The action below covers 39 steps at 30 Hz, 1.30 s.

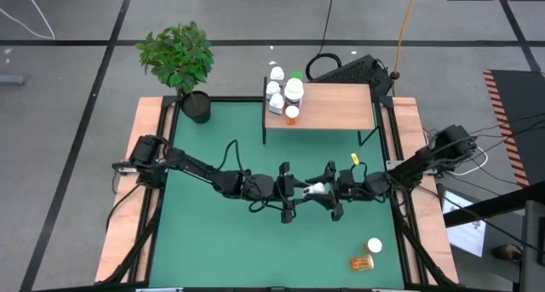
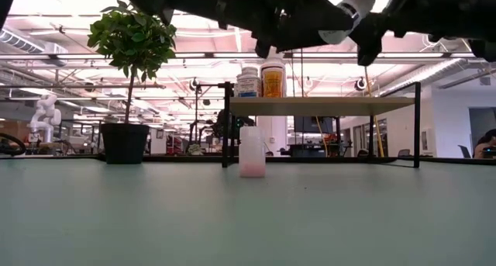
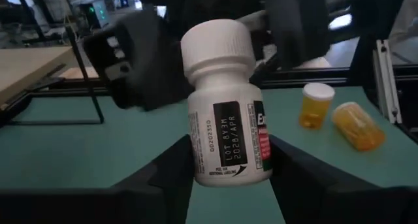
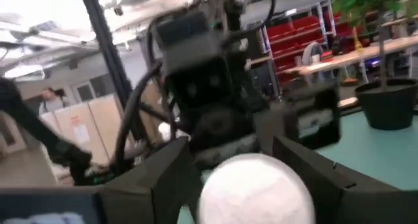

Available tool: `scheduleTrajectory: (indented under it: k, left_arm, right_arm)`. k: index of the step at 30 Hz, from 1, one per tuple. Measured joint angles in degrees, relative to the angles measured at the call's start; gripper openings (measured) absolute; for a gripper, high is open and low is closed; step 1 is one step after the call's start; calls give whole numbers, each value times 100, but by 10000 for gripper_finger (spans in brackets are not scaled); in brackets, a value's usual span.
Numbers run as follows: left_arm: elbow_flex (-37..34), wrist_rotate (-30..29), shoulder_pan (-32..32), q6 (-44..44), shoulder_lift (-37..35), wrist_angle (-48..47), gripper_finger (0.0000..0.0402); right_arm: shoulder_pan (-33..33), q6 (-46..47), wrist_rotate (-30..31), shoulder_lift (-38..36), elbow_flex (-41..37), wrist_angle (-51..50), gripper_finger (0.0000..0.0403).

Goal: Pick and place medicine bottles onto shelf by color
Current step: Put the white and black pill bottle on the shelf

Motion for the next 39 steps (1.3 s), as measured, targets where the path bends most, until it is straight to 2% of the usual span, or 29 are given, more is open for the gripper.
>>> scheduleTrajectory:
  k: [8, 19, 25, 32, 39]
  left_arm:
    - [2, -22, -16, -15, -17, 79, 168]
    - [-2, -220, -22, -82, -17, 216, 178]
    - [-9, -281, -24, -133, -17, 256, 162]
    - [-9, -317, -10, -164, -17, 337, 183]
    - [-9, -326, 8, -211, -17, 326, 187]
  right_arm:
    - [4, -260, -155, 14, -11, -277, 182]
    - [1, -387, -233, 10, -13, -266, 180]
    - [2, -541, -246, 10, -18, -362, 180]
    - [4, -589, -126, 10, -20, -379, 165]
    - [6, -801, -64, 10, -28, -521, 143]
